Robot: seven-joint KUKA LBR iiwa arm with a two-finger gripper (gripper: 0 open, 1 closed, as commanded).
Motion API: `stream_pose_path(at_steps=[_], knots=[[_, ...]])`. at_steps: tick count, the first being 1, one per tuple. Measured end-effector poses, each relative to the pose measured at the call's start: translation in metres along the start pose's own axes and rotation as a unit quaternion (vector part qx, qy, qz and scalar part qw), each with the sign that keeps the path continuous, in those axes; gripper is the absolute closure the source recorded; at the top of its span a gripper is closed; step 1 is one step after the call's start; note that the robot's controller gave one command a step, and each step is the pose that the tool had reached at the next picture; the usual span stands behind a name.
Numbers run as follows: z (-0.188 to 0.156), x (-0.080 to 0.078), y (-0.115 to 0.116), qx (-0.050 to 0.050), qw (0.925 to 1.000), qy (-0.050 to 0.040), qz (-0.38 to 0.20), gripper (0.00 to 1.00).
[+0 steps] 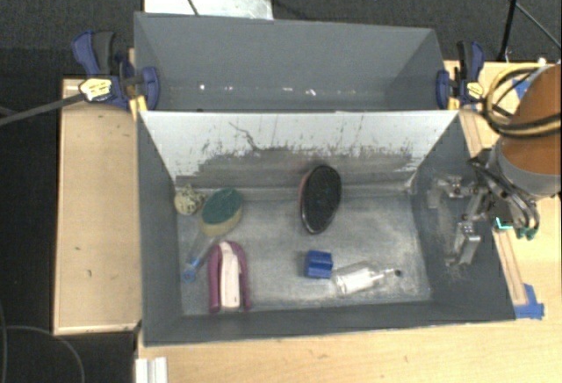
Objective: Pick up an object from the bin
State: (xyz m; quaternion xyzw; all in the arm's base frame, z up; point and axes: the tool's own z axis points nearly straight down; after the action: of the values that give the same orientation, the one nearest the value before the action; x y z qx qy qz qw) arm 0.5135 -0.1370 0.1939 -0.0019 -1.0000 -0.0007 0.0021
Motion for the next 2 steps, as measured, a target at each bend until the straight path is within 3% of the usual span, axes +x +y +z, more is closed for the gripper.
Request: stream_pose_path(at_steps=[1, 2], knots=[[0.110, 0.013, 0.049, -0.001, 1.0000, 0.0007, 0.003, 0.00], [0.124, 0.013, 0.105, -0.001, 0.9969, -0.0020, 0.079, 0.00]])
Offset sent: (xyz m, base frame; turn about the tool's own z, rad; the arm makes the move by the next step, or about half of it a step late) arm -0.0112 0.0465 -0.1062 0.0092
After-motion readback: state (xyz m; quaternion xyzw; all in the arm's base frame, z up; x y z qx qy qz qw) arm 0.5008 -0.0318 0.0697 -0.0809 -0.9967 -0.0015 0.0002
